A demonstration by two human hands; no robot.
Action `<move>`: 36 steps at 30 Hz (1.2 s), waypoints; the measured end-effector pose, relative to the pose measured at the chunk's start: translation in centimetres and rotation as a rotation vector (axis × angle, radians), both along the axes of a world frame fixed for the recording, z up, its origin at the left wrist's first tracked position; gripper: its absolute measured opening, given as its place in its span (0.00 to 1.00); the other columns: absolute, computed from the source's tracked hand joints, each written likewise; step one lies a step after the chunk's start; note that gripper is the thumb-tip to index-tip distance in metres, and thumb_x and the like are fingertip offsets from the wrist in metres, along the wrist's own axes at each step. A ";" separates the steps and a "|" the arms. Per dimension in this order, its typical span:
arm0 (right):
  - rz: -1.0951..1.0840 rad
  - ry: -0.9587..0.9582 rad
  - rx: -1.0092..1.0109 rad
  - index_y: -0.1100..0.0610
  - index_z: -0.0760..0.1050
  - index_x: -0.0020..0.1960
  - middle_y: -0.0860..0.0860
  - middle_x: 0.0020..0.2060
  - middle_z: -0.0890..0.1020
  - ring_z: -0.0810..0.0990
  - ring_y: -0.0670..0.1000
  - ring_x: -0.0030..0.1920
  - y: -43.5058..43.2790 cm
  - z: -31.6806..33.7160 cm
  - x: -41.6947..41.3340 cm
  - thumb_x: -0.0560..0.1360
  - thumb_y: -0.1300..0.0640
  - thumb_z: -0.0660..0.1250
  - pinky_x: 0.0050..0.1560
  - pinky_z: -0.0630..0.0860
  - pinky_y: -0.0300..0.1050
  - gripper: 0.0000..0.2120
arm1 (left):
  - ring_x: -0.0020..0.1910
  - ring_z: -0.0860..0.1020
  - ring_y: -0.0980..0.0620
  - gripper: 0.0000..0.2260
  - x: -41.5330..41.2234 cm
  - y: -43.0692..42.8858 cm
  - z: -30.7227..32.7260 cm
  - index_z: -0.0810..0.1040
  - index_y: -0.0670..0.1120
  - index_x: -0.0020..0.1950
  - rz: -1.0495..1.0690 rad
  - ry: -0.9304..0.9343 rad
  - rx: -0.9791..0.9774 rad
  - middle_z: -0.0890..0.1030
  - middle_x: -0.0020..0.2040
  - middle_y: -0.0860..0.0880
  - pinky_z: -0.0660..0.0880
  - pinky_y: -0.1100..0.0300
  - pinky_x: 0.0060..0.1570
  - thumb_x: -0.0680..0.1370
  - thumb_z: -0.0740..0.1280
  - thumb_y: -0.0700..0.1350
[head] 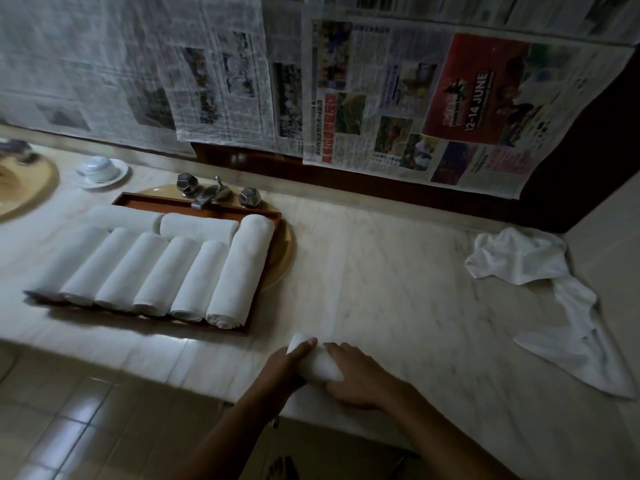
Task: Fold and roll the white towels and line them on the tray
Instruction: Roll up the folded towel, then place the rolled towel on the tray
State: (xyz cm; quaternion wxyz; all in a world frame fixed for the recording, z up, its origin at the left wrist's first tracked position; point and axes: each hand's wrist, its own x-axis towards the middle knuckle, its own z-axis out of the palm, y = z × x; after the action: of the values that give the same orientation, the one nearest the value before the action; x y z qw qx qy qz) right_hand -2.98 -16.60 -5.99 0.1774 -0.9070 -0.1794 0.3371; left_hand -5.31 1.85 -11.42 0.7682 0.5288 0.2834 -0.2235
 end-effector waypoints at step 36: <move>0.008 -0.188 0.463 0.35 0.63 0.70 0.35 0.62 0.73 0.76 0.39 0.57 18.3 8.6 0.8 0.73 0.31 0.69 0.57 0.78 0.46 0.30 | 0.49 0.83 0.45 0.08 0.6 20.7 14.7 0.82 0.44 0.46 0.118 -0.508 0.484 0.83 0.45 0.45 0.79 0.54 0.44 0.77 0.75 0.48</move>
State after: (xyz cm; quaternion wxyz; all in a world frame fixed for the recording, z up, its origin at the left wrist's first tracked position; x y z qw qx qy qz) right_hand -2.17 1.69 2.57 0.3616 -0.8688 -0.2714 0.2018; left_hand -4.74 22.56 3.26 0.6784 0.7168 0.1578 0.0335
